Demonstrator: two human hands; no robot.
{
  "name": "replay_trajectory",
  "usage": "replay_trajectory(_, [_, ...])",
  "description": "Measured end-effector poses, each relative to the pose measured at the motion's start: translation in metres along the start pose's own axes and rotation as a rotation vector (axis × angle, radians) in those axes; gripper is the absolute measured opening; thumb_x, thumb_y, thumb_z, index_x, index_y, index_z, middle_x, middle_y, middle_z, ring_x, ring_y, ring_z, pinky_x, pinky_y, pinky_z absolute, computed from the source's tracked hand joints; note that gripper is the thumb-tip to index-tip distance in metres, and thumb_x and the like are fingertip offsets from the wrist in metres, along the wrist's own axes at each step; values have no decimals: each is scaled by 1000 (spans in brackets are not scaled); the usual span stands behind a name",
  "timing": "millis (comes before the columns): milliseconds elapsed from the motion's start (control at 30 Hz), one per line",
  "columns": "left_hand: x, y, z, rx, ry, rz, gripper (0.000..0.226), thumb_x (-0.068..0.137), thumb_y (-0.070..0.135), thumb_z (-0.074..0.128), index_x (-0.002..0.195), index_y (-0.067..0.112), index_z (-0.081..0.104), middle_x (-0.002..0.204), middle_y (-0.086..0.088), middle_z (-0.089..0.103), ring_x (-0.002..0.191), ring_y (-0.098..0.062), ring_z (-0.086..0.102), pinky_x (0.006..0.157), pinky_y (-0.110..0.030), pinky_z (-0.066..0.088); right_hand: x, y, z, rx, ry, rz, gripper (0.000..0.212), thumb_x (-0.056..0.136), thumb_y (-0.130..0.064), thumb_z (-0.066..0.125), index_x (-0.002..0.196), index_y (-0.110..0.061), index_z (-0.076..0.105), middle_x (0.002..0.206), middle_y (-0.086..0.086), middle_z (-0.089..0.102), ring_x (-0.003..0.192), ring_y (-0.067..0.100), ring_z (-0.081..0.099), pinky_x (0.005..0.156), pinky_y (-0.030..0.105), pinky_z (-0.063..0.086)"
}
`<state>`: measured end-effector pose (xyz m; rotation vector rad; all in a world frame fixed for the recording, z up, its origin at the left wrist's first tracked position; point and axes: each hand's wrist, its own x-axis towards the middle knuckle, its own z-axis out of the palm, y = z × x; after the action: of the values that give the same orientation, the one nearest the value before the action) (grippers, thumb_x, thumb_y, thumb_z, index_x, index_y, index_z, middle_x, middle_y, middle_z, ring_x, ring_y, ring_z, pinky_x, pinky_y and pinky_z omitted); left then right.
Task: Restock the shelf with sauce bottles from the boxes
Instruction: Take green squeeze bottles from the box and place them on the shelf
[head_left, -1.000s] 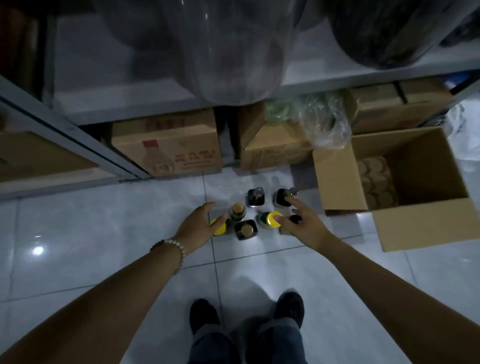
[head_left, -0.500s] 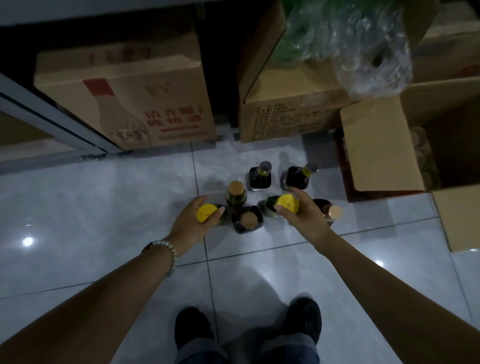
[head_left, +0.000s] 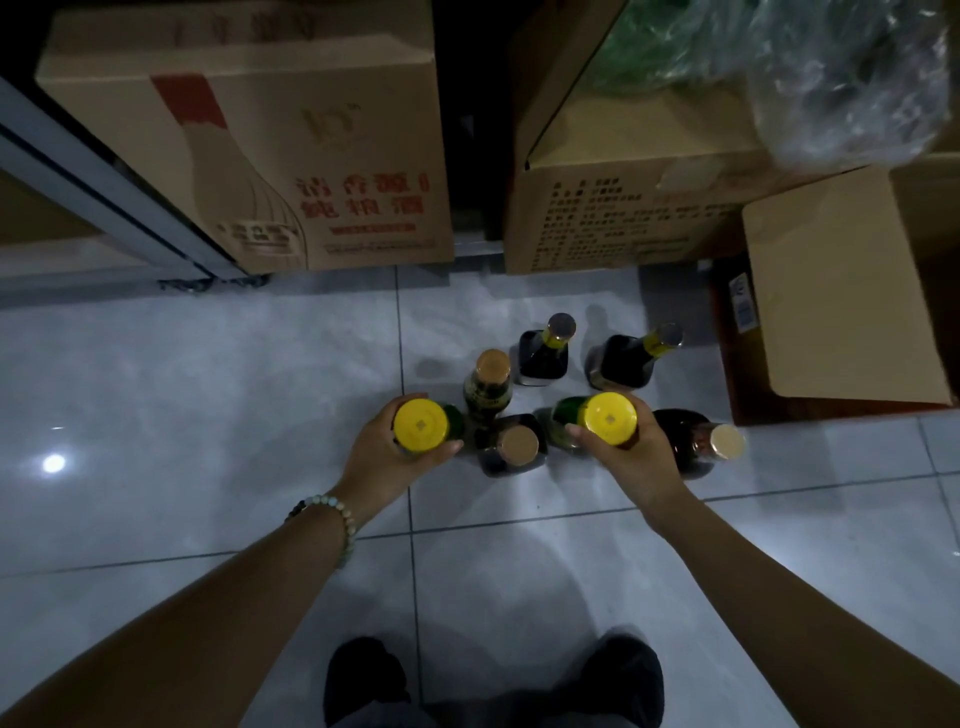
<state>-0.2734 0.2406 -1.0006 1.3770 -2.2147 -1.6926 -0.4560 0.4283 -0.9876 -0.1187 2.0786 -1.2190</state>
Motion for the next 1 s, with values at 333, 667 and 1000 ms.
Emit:
replay_trajectory(333, [8, 4, -13, 82, 198, 79, 43, 65, 31, 83, 99, 14, 62, 86, 0, 66, 76, -12, 59, 58, -2, 41, 1, -7, -3, -110, 109, -122, 42, 70, -23, 82, 103, -18, 57, 81, -9, 61, 78, 11, 60, 69, 16, 47])
replay_trajectory(667, [-67, 191, -115, -32, 166, 180, 63, 47, 78, 69, 88, 30, 60, 82, 13, 67, 77, -1, 62, 68, -18, 49, -86, -190, -100, 4, 54, -239, 21, 74, -19, 79, 85, -14, 63, 74, -1, 65, 66, 7, 59, 58, 9, 46])
replay_trajectory(1000, [-189, 537, -221, -148, 207, 516, 59, 48, 61, 70, 87, 25, 45, 73, 4, 56, 61, 2, 54, 56, -10, 42, -254, -517, -269, 116, 126, -512, 19, 74, -21, 76, 86, -11, 65, 78, 1, 68, 70, 7, 63, 63, 16, 51])
